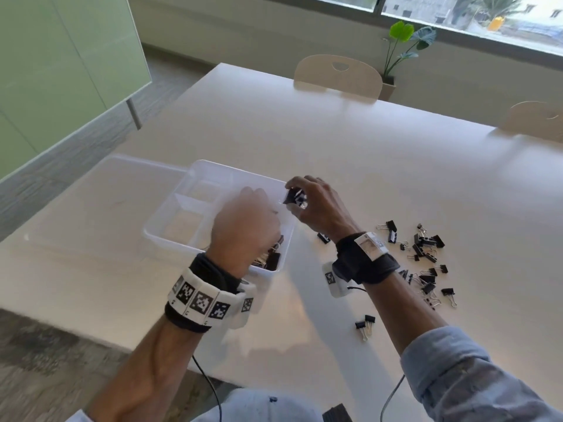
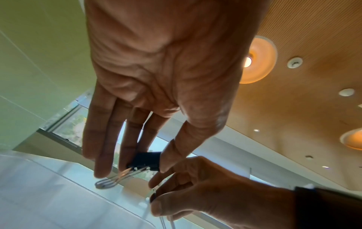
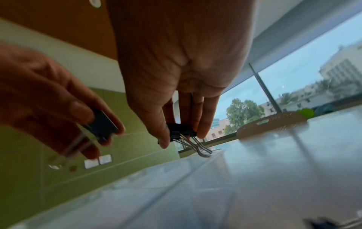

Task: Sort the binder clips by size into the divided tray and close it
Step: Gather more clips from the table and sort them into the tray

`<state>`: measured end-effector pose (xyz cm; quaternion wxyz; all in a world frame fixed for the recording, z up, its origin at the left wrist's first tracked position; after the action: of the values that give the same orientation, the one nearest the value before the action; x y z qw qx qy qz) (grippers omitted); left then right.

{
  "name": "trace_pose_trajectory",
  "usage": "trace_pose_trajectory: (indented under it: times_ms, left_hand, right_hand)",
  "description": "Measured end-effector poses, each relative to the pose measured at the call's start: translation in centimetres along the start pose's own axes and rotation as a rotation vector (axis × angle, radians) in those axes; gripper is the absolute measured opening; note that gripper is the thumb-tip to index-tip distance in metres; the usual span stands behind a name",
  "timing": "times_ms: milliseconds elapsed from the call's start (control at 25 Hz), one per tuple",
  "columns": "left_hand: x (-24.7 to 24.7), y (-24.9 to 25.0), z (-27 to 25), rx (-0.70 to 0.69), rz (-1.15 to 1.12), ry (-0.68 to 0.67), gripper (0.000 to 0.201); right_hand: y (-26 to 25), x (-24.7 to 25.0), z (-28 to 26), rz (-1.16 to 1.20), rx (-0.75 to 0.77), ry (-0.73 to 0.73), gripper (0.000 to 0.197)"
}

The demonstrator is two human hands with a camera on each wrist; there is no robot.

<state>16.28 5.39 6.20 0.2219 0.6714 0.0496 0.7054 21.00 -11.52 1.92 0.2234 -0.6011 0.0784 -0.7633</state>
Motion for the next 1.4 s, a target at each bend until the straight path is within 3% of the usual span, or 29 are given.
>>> trace_pose_trajectory:
  times_ms: [240,480,640,920,1080,1160,1240,1400]
  left_hand:
    - [0.4,-9.1,0.7,0.16,0.021,-0.058,0.038]
    - [-0.9,-11.1,0.1,0.175,0.045,-0.164,0.031]
    - [-0.9,-11.6,-0.4,0.184,0.08,-0.182,0.036]
    - [-0.4,-10.1,0.1,0.127,0.036,-0.088,0.04]
    - [-0.7,-7.7,0.1,0.091,0.045,-0.084,0.024]
    - [-1.0,-7.2,0.1,0.096,0.056,-0.099,0.026]
    - [-0.8,-7.2,-0.2,0.112,0.06,-0.103,0.034]
    - [-0.3,-7.9,-1.0,0.143,0.072,-0.105,0.032]
  right_hand:
    - [-8.8,-3.9,1.8,0.165,0.14,-0.081,0.045]
    - [-13.0,-7.4,2.6,0.14,0.179,-0.223,0.048]
    - [-12.8,-8.5,2.0,0.164,0.146,-0.301,0.049]
    - [-10.4,-6.3,0.3,0.253,0.123,-0.186,0.038]
    - [-7.9,-4.8,-0.9,0.295,0.04,-0.15,0.045]
    - [-6.7,-3.8,-1.5,0.309,0.005,-0.145,0.048]
    - [-6.2,-3.3,-1.6,0.302,-0.007,-0.163,0.05]
    - [-7.7,-4.5,0.4,0.196,0.04,-0.272,0.049]
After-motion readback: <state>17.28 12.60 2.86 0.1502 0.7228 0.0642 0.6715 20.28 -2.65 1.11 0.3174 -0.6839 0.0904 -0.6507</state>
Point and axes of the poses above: each hand's wrist, its own z-axis towards the middle knuckle, its own x-axis out of the back of the hand, y = z × x, the point moved 8 cm from there along z, towards the middle knuckle, and after that the axes turned 1 degree about x, right-handed, at the moved point
